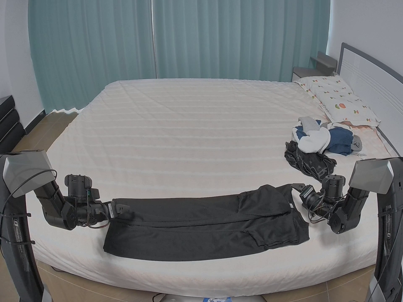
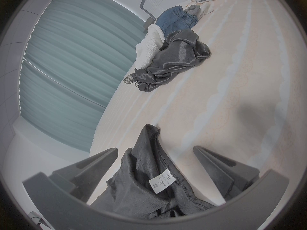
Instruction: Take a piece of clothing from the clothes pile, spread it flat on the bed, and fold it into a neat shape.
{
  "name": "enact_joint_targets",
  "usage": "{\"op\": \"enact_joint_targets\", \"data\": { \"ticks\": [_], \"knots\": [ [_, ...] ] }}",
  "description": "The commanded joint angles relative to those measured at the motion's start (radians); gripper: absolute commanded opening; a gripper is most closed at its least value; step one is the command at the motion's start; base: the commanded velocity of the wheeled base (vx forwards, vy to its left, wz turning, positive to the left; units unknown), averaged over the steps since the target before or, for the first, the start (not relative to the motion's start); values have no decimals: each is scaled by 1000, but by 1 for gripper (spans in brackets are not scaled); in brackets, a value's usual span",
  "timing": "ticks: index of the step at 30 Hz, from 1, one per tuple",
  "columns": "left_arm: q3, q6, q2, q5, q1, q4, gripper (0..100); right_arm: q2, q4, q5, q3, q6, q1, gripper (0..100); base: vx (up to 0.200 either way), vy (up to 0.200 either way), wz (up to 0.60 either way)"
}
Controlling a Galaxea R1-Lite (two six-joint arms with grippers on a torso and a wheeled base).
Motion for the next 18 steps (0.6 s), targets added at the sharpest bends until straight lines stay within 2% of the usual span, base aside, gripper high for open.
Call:
{"op": "enact_joint_targets", "data": {
  "ticks": [1,13,18],
  "knots": [
    [3,8,39,0,2,1,100,3,-1,1,0,0,2,100,0,0,0],
    [5,6,50,-11,-1,2,100,3,-1,1,0,0,2,100,0,0,0],
    [10,6,47,-42,-1,-1,100,3,-1,-1,0,0,2,100,0,0,0]
  ]
}}
